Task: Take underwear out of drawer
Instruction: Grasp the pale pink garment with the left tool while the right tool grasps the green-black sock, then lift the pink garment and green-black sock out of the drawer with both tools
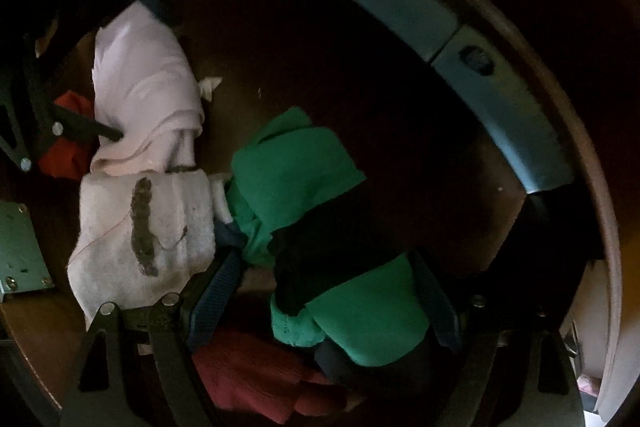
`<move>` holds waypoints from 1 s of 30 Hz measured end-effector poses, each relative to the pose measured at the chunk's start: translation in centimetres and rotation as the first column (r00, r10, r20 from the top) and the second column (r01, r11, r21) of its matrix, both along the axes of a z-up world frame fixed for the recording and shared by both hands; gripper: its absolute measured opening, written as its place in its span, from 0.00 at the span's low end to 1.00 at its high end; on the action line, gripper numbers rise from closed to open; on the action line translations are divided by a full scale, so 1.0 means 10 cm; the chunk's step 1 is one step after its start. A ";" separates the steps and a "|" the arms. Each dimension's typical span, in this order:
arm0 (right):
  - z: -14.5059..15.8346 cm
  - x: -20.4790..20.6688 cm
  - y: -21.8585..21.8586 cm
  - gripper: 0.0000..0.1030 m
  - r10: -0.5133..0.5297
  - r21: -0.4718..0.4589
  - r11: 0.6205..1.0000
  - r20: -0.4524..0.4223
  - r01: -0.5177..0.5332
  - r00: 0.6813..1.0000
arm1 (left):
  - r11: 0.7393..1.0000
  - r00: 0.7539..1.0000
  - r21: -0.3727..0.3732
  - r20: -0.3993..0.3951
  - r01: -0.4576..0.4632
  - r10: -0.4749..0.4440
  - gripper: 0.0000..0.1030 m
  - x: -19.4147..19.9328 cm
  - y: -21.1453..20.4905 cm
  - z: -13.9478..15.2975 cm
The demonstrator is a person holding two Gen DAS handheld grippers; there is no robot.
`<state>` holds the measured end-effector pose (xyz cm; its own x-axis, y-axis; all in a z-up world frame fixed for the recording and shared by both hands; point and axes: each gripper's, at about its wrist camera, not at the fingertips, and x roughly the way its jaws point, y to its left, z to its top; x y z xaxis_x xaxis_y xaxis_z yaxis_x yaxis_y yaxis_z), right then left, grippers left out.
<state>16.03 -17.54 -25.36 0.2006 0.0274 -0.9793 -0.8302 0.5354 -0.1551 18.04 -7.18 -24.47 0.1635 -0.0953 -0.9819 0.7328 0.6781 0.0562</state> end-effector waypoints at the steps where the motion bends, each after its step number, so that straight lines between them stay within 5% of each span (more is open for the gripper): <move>1: -0.03 0.02 0.02 0.84 -0.002 -0.005 1.000 -0.008 0.002 1.000 | 1.000 1.000 -0.003 -0.004 -0.005 0.005 0.93 -0.03 0.00 -0.01; 9: -0.07 0.24 0.06 0.84 -0.065 0.027 0.997 -0.072 0.068 0.995 | 0.999 0.999 -0.014 -0.028 -0.041 0.041 0.95 0.02 0.05 -0.10; 12: -0.05 0.26 0.04 0.76 -0.065 0.052 0.996 -0.092 0.070 0.994 | 0.998 0.997 -0.027 -0.049 -0.059 0.058 0.92 -0.07 0.09 -0.16; 16: -0.03 0.20 0.03 0.66 -0.066 0.077 0.994 -0.083 0.072 0.994 | 0.997 0.996 -0.056 -0.070 -0.057 0.053 0.74 0.02 0.24 -0.15; 19: -0.03 0.11 0.06 0.44 -0.077 0.093 0.992 -0.066 0.083 0.995 | 0.996 0.996 -0.073 -0.072 -0.057 0.052 0.49 -0.01 0.30 -0.11; 22: -0.01 0.07 0.10 0.36 -0.075 0.093 0.993 -0.042 0.078 0.996 | 0.995 0.996 -0.082 -0.070 -0.053 0.047 0.32 -0.05 0.35 -0.08; 30: 0.01 0.06 0.16 0.28 -0.081 0.101 0.992 0.012 0.079 0.997 | 0.986 0.989 -0.085 0.035 -0.142 0.146 0.26 -0.09 0.54 0.17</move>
